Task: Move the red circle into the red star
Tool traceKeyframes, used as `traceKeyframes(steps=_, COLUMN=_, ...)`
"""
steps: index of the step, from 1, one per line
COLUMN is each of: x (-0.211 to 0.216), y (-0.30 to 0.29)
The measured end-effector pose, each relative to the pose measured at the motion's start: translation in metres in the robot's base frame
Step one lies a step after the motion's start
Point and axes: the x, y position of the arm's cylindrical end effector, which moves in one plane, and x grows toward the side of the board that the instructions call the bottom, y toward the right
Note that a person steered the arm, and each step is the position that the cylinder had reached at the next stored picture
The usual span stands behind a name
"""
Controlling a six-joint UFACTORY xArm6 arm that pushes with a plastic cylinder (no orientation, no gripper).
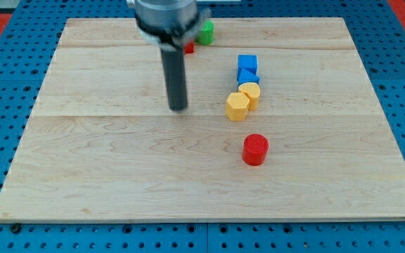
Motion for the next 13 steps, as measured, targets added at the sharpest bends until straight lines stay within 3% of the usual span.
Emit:
traceKeyframes(steps=2, x=0.048, y=0.186)
traceKeyframes(steps=3, x=0.126, y=0.162)
traceKeyframes(steps=4, x=0.083, y=0.062)
traceKeyframes(steps=5, x=0.099, y=0.057)
traceKeyframes(steps=6, x=0.137, y=0.102)
traceKeyframes(steps=7, x=0.12, y=0.155)
traceKeyframes(steps=9, x=0.056, y=0.052)
traceKeyframes(steps=10, x=0.055, y=0.042)
traceKeyframes(steps=11, x=0.086, y=0.056)
traceKeyframes(steps=12, x=0.044, y=0.066)
traceKeyframes(steps=13, x=0.033, y=0.066)
